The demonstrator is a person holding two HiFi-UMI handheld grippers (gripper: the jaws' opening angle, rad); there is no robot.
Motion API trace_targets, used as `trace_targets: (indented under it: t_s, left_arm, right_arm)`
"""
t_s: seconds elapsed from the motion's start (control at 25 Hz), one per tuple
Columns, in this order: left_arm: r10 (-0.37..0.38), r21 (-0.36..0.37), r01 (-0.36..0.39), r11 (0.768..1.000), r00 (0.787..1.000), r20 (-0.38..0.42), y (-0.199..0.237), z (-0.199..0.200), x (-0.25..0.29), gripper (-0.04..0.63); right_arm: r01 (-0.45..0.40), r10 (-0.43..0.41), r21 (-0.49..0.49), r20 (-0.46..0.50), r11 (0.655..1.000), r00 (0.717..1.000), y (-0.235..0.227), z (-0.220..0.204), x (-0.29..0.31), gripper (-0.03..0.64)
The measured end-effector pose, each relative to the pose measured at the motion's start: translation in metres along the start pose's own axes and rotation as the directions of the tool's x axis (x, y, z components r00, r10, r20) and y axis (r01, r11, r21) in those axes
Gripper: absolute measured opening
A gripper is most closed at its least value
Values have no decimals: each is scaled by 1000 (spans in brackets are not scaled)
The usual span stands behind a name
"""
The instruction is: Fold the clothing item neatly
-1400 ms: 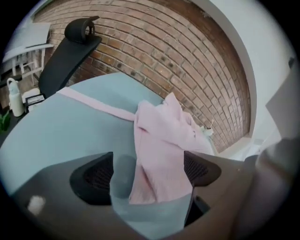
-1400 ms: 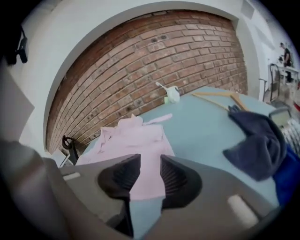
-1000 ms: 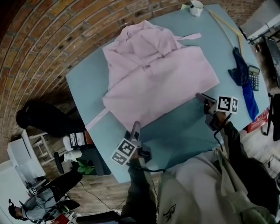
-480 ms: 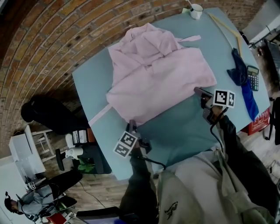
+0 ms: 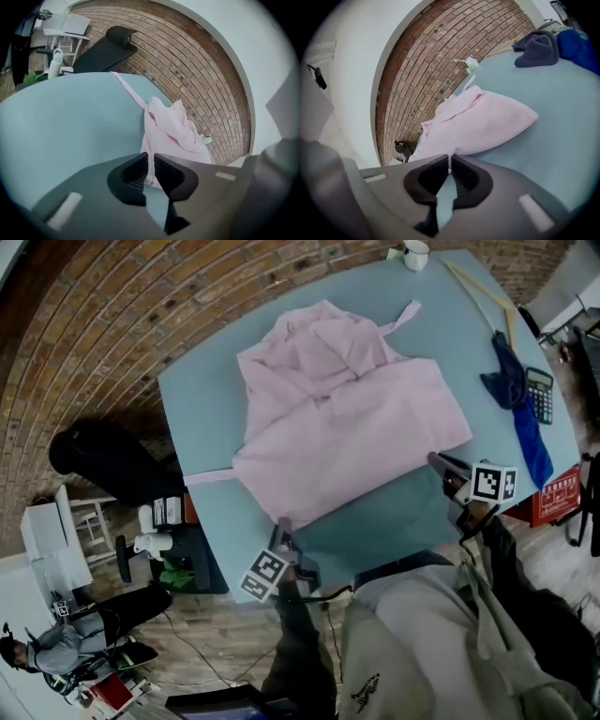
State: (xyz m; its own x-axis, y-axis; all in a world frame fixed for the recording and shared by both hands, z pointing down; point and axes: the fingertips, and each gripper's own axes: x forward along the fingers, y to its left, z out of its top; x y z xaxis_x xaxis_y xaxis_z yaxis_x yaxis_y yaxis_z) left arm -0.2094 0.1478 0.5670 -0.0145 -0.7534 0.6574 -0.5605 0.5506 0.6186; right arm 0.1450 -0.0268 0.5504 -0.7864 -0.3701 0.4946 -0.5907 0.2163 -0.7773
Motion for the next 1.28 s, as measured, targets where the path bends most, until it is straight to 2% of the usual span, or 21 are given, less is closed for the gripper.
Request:
trace_targets:
  t_s: [0.2, 0.28, 0.36, 0.44, 0.56, 0.72, 0.88, 0.96, 1.04, 1.16, 1.2, 1.28]
  left_arm:
    - [-9, -28, 9, 1000, 1000, -25, 7, -55, -62, 48]
    - [-70, -73, 67, 995, 997, -30, 2, -66, -79, 48]
    - [-141, -100, 139, 985, 990, -7, -11, -61, -91, 48]
    - [-194, -68, 196, 978, 981, 28, -31, -43, -98, 48]
    - [-261, -21, 264, 964, 961, 90, -61, -4, -102, 47]
    - [-273, -43, 283, 958, 949, 159, -85, 57, -91, 46]
    - [-337, -2, 344, 939, 921, 194, -111, 126, -55, 47]
    - [-348, 16, 352, 936, 916, 198, -121, 161, -29, 46]
    - [-339, 33, 340, 940, 919, 202, -126, 194, 0, 46]
    - [-266, 62, 259, 964, 942, 202, -116, 235, 61, 56]
    - [-225, 72, 215, 974, 956, 188, -107, 242, 84, 76]
    - [-158, 80, 148, 986, 976, 149, -92, 243, 115, 174]
  right_arm:
    - [-22, 19, -71, -44, 997, 999, 9, -37, -62, 23]
    - [-21, 15, -99, -55, 995, 998, 12, -43, -84, 23]
    - [-32, 24, -121, -66, 992, 998, 21, -41, -98, 23]
    - [-52, 39, -176, -79, 983, 996, 37, -27, -101, 23]
    - [-76, 51, -316, -84, 946, 995, 71, 10, -86, 23]
    - [-101, 69, -458, -86, 883, 994, 114, 74, -50, 20]
    - [-126, 78, -525, -113, 842, 991, 146, 135, 1, 20]
    - [-153, 96, -510, -136, 847, 986, 154, 162, 31, 20]
    - [-225, 159, -475, -176, 851, 971, 158, 183, 66, 20]
    - [-296, 220, -382, -230, 876, 948, 148, 208, 126, 21]
    - [-275, 199, -344, -240, 898, 950, 133, 213, 146, 23]
    - [-158, 69, -323, -271, 933, 960, 92, 215, 178, 34]
